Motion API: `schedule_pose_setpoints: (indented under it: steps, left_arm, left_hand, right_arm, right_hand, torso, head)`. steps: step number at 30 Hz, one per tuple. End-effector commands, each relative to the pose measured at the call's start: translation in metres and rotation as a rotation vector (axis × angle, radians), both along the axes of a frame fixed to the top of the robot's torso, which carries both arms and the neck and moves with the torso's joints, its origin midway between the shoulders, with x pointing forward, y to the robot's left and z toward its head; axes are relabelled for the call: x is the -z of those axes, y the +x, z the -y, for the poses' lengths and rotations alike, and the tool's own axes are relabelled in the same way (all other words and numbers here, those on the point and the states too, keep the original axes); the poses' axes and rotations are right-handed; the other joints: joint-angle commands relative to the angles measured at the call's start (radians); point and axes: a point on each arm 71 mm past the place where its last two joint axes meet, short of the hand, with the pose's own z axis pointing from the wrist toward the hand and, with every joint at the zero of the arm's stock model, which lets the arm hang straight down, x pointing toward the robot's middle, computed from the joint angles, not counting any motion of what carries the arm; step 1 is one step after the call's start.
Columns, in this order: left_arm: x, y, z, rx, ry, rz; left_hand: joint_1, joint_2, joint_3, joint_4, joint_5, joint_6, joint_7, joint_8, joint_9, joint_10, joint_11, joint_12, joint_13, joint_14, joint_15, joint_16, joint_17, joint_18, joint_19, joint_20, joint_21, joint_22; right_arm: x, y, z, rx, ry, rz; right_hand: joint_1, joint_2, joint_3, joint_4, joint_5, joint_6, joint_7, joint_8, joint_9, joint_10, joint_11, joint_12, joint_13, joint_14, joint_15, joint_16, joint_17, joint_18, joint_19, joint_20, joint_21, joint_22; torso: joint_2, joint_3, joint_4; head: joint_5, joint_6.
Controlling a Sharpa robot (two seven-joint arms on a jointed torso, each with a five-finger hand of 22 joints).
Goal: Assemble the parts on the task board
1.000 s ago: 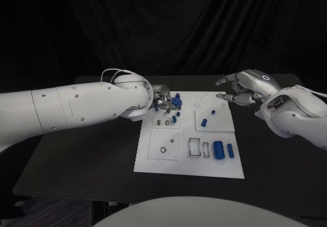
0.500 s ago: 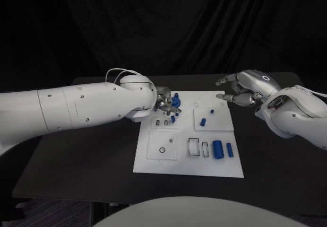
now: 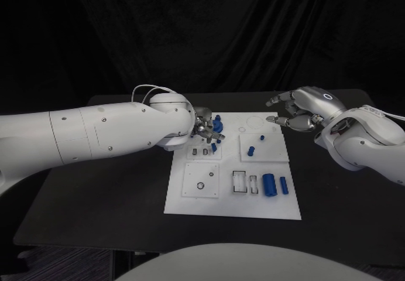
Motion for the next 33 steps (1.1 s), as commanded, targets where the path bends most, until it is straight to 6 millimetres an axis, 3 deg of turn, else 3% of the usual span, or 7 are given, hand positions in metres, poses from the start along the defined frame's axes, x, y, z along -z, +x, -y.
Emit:
schedule_pose_setpoints:
  steps: [1,16,26,33]
  left_arm:
    - [0.002,0.000,0.001,-0.002,-0.006,0.004]
    - [0.008,0.002,0.001,-0.010,-0.009,-0.002]
    - [0.019,0.001,0.004,-0.001,-0.005,-0.004]
    - [0.023,0.001,0.003,0.009,0.018,0.007]
  left_hand:
    - [0.002,-0.004,-0.006,-0.001,0.006,0.015,-0.002,-0.010,0.004,0.105,-0.010,0.002,0.261,0.104,-0.007,0.003,0.263,-0.014,0.001,-0.009,-0.007,0.042]
    - [0.009,-0.004,-0.004,-0.002,0.014,0.037,-0.007,-0.028,0.012,0.105,-0.015,0.002,0.261,0.104,-0.012,0.003,0.263,-0.013,0.000,-0.013,-0.011,0.039]
    - [0.017,-0.005,0.000,-0.002,0.029,0.046,-0.007,-0.063,0.017,0.105,-0.016,0.002,0.261,0.104,-0.014,0.003,0.263,-0.012,-0.002,-0.017,-0.016,0.034]
    - [0.015,0.000,0.005,0.001,-0.007,0.069,-0.008,-0.103,0.024,0.105,-0.019,0.002,0.261,0.104,-0.017,0.003,0.263,-0.012,0.002,-0.020,-0.019,0.035]
  right_arm:
    - [0.001,0.000,0.001,0.016,-0.004,-0.010]
    - [0.001,0.000,0.001,0.019,-0.006,-0.015]
    - [0.002,-0.001,0.001,0.016,-0.009,-0.020]
    - [0.002,0.000,0.001,0.017,-0.011,-0.023]
  right_hand:
    - [0.002,0.009,-0.002,-0.005,0.006,0.002,-0.003,-0.003,-0.001,0.108,0.007,0.003,0.263,0.067,0.008,-0.005,0.091,0.013,0.034,0.006,-0.004,0.205]
    - [0.001,0.009,-0.002,-0.005,0.007,0.001,-0.003,-0.004,-0.002,0.108,0.007,0.003,0.263,0.067,0.008,-0.007,0.090,0.013,0.033,0.006,-0.005,0.205]
    - [0.001,0.010,-0.002,-0.005,0.008,0.001,-0.003,-0.004,-0.002,0.108,0.007,0.003,0.263,0.066,0.008,-0.009,0.086,0.014,0.032,0.006,-0.008,0.204]
    - [0.001,0.010,-0.002,-0.005,0.008,0.001,-0.002,-0.005,-0.002,0.108,0.007,0.003,0.263,0.066,0.008,-0.009,0.086,0.014,0.032,0.006,-0.009,0.203]
  torso:
    - [-0.001,-0.0004,0.0024]
    - [0.000,-0.0022,0.0014]
    - [0.000,-0.0019,0.0029]
    - [0.000,-0.0024,0.0002]
  head:
    - [-0.004,0.000]
    - [-0.003,0.000]
    - [-0.005,0.000]
    - [-0.003,0.000]
